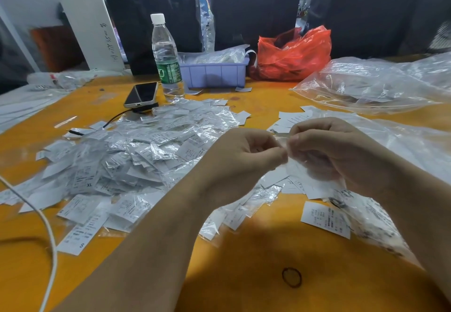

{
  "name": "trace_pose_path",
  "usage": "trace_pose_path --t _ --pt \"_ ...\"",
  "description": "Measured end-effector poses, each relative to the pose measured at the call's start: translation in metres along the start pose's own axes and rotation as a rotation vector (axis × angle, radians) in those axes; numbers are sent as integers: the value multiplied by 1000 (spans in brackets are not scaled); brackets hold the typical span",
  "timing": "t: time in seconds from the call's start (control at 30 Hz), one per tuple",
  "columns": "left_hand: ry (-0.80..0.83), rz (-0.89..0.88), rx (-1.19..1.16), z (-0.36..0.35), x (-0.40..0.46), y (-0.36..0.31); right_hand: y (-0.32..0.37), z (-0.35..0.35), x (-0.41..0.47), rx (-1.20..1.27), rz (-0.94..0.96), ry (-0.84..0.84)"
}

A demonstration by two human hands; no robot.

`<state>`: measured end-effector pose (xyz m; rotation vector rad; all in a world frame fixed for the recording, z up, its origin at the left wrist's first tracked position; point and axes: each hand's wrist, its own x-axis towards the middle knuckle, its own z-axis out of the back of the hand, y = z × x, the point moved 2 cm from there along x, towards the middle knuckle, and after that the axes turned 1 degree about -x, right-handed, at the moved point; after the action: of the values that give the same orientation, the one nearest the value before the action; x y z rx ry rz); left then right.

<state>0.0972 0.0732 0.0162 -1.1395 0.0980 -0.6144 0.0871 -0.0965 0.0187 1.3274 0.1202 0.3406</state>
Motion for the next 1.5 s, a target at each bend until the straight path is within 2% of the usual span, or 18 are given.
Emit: trace_pose_path --t 0.2,0.4,0.67,0.87,1.1,1.5 --pt "-177 43 -177 -1 2 4 1 1 -1 35 32 6" --pt "-183 58 -212 -1 3 7 0 -3 1 149 14 -3" --pt "-256 -9 -290 22 5 9 -2 7 1 219 -77 -124" --pt "-196 -4 -245 30 4 7 -2 8 1 178 -136 -189" --pt "-87 -1 -88 17 1 1 -1 7 0 148 -142 -182" --pt "-223 46 -110 19 2 3 1 5 -1 164 -126 -174"
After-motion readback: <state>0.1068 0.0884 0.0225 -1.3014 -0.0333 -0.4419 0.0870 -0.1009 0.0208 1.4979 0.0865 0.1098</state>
